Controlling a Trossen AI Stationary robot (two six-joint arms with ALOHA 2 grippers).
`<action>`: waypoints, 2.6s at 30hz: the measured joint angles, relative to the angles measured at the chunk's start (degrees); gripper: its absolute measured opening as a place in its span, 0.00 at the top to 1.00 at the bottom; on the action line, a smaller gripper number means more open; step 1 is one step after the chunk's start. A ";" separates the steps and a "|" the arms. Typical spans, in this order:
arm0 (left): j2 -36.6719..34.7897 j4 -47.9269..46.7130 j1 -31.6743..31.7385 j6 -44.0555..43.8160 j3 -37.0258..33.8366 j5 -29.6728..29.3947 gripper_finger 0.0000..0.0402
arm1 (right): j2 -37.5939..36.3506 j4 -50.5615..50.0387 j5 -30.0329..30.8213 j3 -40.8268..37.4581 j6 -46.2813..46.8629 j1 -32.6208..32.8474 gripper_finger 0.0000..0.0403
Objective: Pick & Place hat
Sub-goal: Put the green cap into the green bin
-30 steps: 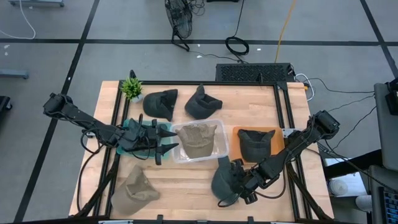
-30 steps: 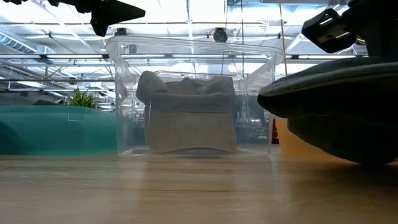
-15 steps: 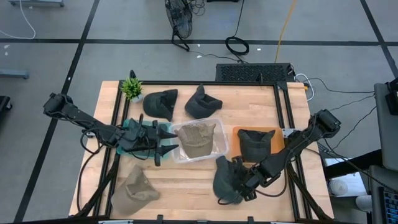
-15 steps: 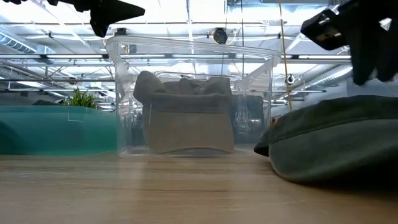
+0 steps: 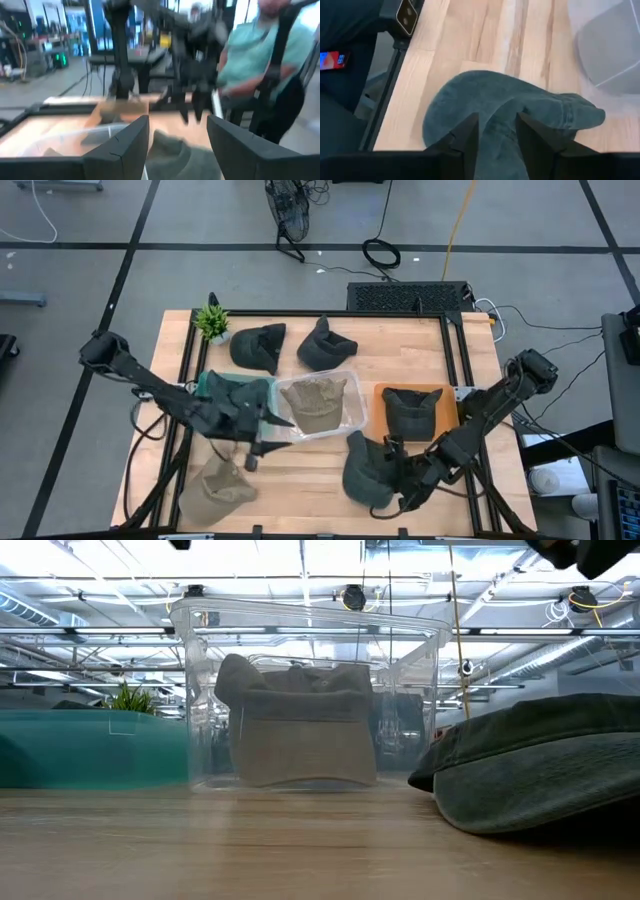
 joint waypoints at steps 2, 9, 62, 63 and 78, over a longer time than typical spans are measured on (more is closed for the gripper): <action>3.47 -5.17 0.13 -0.16 4.42 -0.14 0.47 | 0.02 -0.74 0.15 0.00 2.63 1.01 0.72; 13.93 -16.66 0.60 -0.77 18.58 3.23 0.47 | 1.57 -1.83 0.12 -1.86 10.02 4.98 0.72; 21.10 -52.41 -8.84 -13.13 37.82 -10.89 0.47 | 5.83 28.41 5.68 -14.97 14.21 2.55 0.62; 21.10 -52.76 -8.98 -13.15 37.82 -10.88 0.47 | 6.35 27.61 5.68 -15.04 14.72 2.53 0.61; 21.10 -57.66 -10.22 -17.50 37.82 -9.95 0.47 | 6.97 37.97 6.10 -15.04 4.27 2.05 0.97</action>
